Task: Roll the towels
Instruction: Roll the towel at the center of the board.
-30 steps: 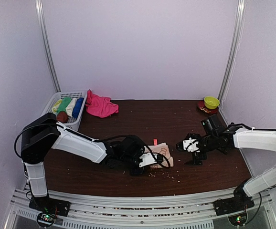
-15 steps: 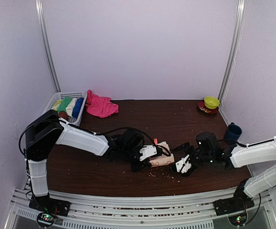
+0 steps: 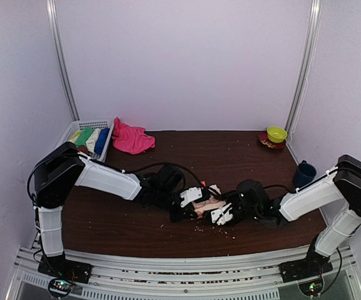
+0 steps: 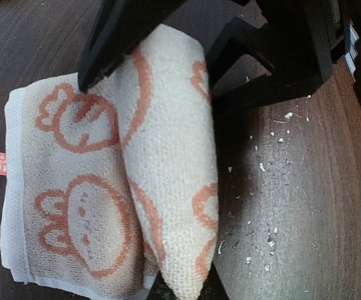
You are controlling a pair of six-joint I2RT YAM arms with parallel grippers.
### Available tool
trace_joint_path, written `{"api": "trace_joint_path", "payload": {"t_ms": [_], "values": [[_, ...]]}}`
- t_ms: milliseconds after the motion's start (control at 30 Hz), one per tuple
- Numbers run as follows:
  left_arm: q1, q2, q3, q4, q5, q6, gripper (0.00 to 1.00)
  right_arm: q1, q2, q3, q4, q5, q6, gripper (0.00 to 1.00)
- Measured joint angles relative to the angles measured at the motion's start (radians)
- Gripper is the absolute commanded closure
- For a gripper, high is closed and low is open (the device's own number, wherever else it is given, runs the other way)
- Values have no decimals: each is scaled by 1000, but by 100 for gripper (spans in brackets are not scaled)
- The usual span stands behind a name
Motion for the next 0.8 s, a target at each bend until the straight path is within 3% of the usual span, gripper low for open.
{"api": "trace_joint_path", "payload": {"t_ms": [267, 400, 533, 800], "values": [[8, 2, 2, -2, 15, -6, 100, 11, 39, 58, -71, 33, 40, 81], [10, 2, 2, -3, 13, -7, 81, 12, 39, 97, -145, 20, 50, 92], [10, -15, -18, 0, -14, -11, 61, 11, 56, 147, -232, -2, 68, 97], [13, -161, -171, 10, -154, -32, 45, 11, 113, 270, -414, -80, 114, 98]]}}
